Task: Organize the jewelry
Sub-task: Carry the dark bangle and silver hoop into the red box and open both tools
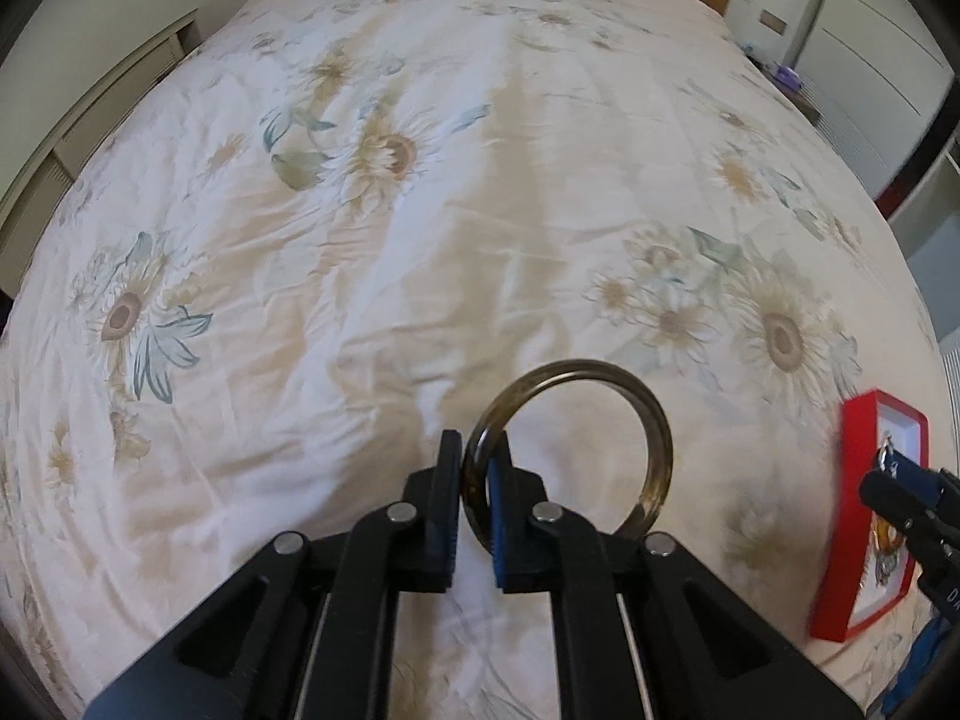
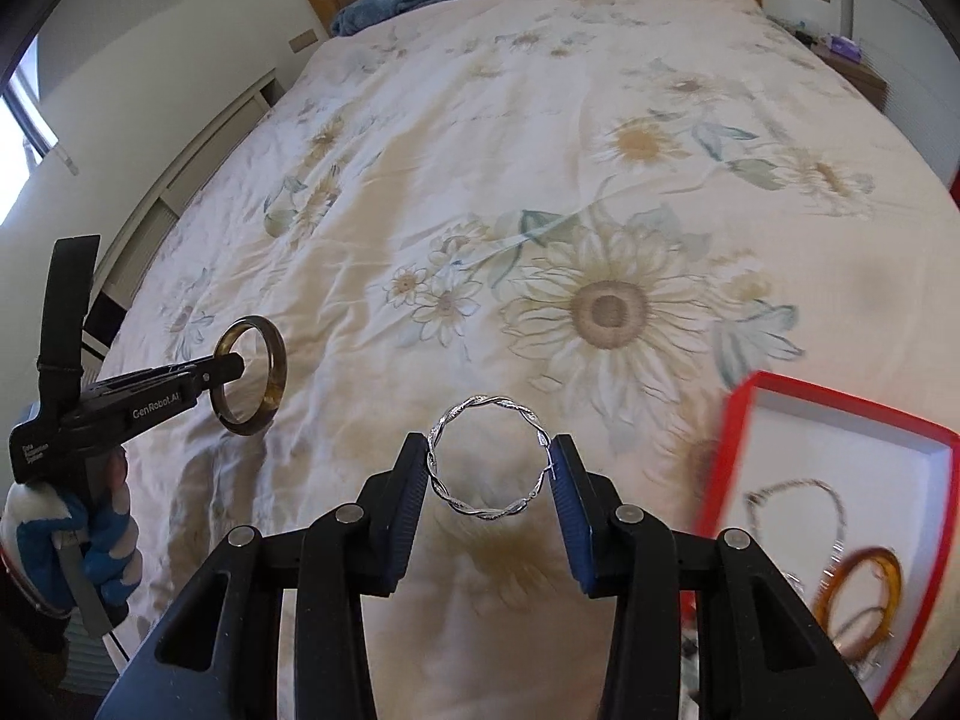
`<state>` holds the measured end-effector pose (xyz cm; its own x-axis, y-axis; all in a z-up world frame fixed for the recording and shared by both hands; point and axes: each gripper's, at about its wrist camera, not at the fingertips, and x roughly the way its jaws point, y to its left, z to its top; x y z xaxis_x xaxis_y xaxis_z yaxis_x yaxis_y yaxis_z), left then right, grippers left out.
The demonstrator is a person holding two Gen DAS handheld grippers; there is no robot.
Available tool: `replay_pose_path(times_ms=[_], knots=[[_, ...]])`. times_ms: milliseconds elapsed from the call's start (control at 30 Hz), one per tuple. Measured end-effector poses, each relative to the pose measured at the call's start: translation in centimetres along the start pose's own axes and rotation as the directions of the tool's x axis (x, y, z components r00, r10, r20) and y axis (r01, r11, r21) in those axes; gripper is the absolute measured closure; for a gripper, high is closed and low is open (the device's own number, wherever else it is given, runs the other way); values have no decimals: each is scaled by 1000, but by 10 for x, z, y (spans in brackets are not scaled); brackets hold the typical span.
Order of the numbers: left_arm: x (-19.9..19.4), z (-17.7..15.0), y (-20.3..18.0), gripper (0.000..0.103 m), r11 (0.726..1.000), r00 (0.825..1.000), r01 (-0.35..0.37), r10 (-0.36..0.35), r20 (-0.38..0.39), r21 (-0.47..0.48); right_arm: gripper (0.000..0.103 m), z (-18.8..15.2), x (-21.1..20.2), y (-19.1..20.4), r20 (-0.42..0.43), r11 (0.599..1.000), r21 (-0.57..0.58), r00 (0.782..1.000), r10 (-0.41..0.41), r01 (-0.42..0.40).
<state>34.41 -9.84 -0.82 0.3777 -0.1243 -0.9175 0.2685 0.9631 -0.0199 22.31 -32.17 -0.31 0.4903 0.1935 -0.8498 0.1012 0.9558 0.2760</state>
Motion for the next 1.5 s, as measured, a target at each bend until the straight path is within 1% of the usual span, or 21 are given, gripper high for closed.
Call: replay_pose_path(times_ms=[133,267,433,567,700,900,1167,1333,1500], knots=[[-12,-3,-32,96,999,1000,23,-23,-3,46,62,-9,-23,-24,11,999,24,1000,-28,27],[-20,-7,-77,96,992,997,75,-74,-9,101,62,-19,-44,-62,19,995,68,997,-69,68],[-20,-15,-150,96,969,987,159,-156,-31,192,62,-34,-62,-122,16,980,147,991,-135,131],[-15,-20,-205,96,945,978,206,-202,-45,254,62,-42,-70,-158,9,969,176,984,-178,174],[-3,-24,-249,96,925,976,219,-212,-57,309,62,-46,-69,-185,-1,962,187,980,-201,198],[22,-35,-303,96,900,981,190,-183,-56,393,62,-46,-50,-215,-20,964,173,979,-203,203],[54,-47,-327,96,900,984,179,-165,-69,398,62,-52,-15,-233,-41,973,110,979,-201,205],[57,-49,-330,95,904,987,161,-158,-42,396,62,-52,-5,-225,-26,976,25,976,-217,217],[58,-50,-328,93,910,988,151,-153,-24,387,61,-52,0,-220,-22,970,-30,970,-241,240]])
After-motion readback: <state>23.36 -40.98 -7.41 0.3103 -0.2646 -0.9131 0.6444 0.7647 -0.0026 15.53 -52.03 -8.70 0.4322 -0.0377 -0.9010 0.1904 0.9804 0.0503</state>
